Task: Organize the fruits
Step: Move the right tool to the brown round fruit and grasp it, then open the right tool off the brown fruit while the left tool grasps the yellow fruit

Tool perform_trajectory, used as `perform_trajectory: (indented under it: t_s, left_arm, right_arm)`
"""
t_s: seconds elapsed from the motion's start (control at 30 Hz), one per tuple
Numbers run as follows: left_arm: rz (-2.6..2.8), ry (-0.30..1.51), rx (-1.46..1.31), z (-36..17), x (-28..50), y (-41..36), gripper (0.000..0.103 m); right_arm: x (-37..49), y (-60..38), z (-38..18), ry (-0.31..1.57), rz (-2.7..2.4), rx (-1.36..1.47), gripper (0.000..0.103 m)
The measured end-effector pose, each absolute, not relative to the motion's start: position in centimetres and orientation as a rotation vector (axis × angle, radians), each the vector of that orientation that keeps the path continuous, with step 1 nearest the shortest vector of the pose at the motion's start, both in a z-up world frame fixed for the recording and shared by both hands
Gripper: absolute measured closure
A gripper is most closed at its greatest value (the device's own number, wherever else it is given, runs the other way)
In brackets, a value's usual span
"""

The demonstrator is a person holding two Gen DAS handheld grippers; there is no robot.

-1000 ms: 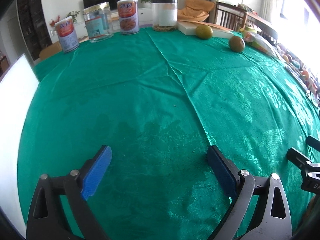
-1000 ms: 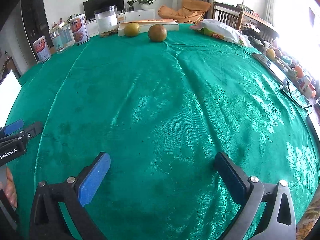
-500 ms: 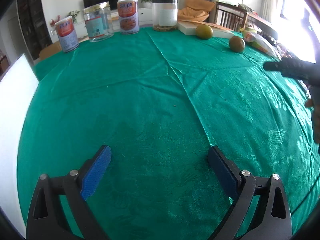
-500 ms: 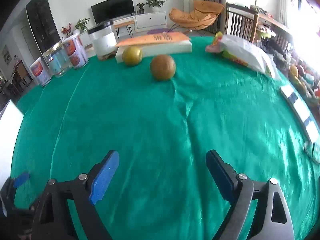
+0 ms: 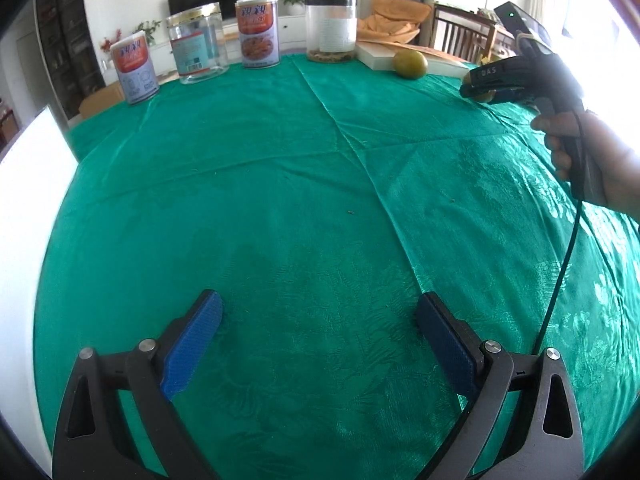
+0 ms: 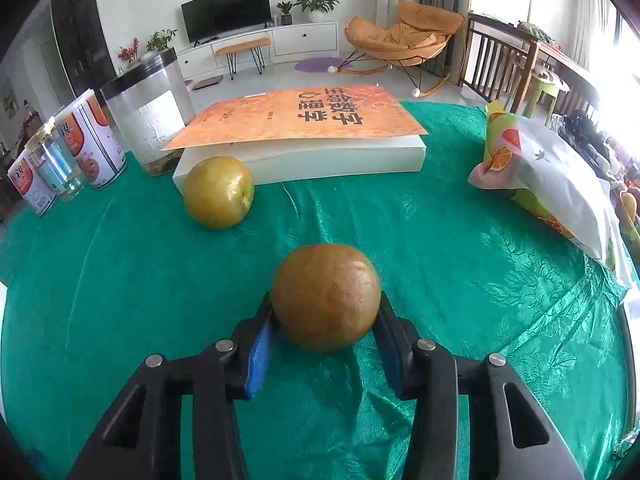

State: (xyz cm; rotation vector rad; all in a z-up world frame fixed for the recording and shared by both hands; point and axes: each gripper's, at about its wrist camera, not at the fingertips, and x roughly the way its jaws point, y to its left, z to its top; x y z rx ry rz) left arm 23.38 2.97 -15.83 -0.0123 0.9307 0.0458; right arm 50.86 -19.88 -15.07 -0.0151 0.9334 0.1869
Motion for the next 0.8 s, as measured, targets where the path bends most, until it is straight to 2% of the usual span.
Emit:
perform_trajectory:
  t_s: [0.17, 0.37, 0.5, 0.57, 0.63, 0.67, 0.7, 0.8]
  left_arm:
    - [0.046, 0.931, -0.012, -15.8, 23.4, 3.0, 0.004]
    - [0.046, 0.931, -0.012, -15.9, 23.4, 3.0, 0.004]
    - [0.049, 0.931, -0.009, -15.9, 23.4, 3.0, 0.004]
    - [0.051, 0.932, -0.007, -15.9, 23.5, 3.0, 0.003]
    - [0.058, 0.933, -0.007, -15.9, 23.5, 3.0, 0.003]
    - [0.059, 0.933, -0.007, -15.9, 23.5, 3.0, 0.003]
    - [0.060, 0.933, -0.010, -15.9, 23.5, 3.0, 0.003]
    - [0.062, 0.961, -0.027, -15.7, 23.9, 2.7, 0.004]
  right_arm:
    - [44.2, -20.6, -13.9, 0.948, 0.300, 0.009, 0.057]
    - [32.2, -21.2, -14.2, 1.012, 0.381, -0.035, 0.057]
    - [26.5, -21.4, -16.0, 1.015, 0.360, -0.125, 0.056]
    - [24.9, -21.2, -16.1, 0.959, 0.334, -0.172, 0.056]
    - [24.2, -21.1, -16.2, 0.931, 0.328, -0.172, 0.047]
    - [24.0, -21.2, -16.3, 0.922, 0.323, -0.169, 0.030]
    - [23.5, -21.2, -16.6, 0.912, 0.315, -0.168, 0.019]
    - [23.2, -21.2, -16.5, 0.902, 0.308, -0.181, 0.014]
